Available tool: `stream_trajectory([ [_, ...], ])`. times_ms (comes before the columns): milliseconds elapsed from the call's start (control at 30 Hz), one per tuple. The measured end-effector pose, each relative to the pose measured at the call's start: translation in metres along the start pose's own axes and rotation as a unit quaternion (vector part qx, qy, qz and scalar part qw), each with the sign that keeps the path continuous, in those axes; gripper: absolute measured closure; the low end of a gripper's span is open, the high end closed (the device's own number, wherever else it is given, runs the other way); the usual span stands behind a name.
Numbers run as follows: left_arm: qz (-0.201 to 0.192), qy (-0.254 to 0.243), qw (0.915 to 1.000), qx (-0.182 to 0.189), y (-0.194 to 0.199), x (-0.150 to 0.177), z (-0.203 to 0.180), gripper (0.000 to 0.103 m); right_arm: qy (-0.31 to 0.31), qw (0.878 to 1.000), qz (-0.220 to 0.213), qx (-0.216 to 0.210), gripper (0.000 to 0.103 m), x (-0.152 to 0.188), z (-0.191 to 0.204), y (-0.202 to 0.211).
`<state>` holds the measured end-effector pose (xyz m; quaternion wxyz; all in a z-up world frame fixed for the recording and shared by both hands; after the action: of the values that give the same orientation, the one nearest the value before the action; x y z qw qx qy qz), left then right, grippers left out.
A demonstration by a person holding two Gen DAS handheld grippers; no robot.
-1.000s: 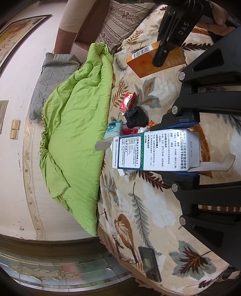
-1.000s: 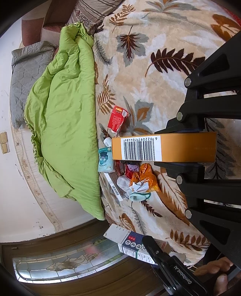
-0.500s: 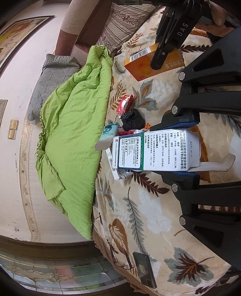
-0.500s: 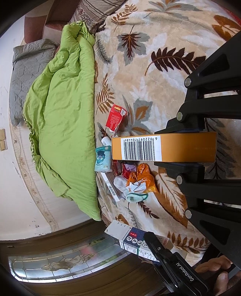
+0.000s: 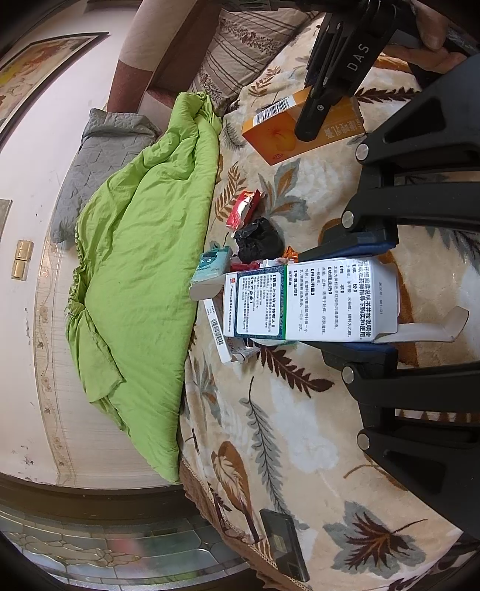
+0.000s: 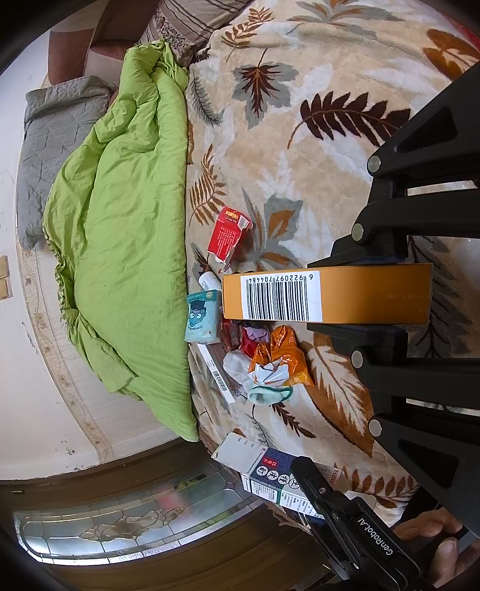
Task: Collect trash
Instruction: 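Carry both held boxes toward the red wastebasket beside the bed, then open the left gripper over the basket while the right releases the orange box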
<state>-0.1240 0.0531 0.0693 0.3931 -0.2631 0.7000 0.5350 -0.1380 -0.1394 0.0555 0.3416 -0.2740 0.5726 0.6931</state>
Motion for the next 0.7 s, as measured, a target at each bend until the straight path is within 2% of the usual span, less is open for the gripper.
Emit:
stream_trajectory([
  [333, 0.005, -0.006, 0.9999, 0.008, 0.000, 0.006, -0.008, 0.070, -0.004, 1.000, -0.002, -0.003, 0.078, 0.000, 0.002, -0.001],
  [467, 0.011, -0.013, 0.9995, 0.028, 0.007, 0.008, -0.019, 0.070, -0.026, 0.999, -0.020, -0.008, 0.078, -0.003, -0.006, 0.018],
  [600, 0.025, -0.040, 0.9960, 0.076, 0.015, 0.008, -0.049, 0.070, -0.065, 0.997, -0.036, -0.020, 0.078, -0.001, -0.027, 0.057],
  [700, 0.031, -0.062, 0.9904, 0.119, 0.024, 0.006, -0.079, 0.070, -0.072, 0.996, -0.048, -0.005, 0.078, 0.005, -0.047, 0.096],
])
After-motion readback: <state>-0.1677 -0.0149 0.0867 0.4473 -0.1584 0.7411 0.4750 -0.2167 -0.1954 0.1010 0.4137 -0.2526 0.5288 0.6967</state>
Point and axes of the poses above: each gripper's, at about its wrist camera, not at the fingertips, and y roughly against the way its jaws point, z to its left, x to its underside, the point moved 5 cm from there along -y, roughly the way its jaws point, and after that the axes turned 3 degrees about x, right-handed, at the moved point
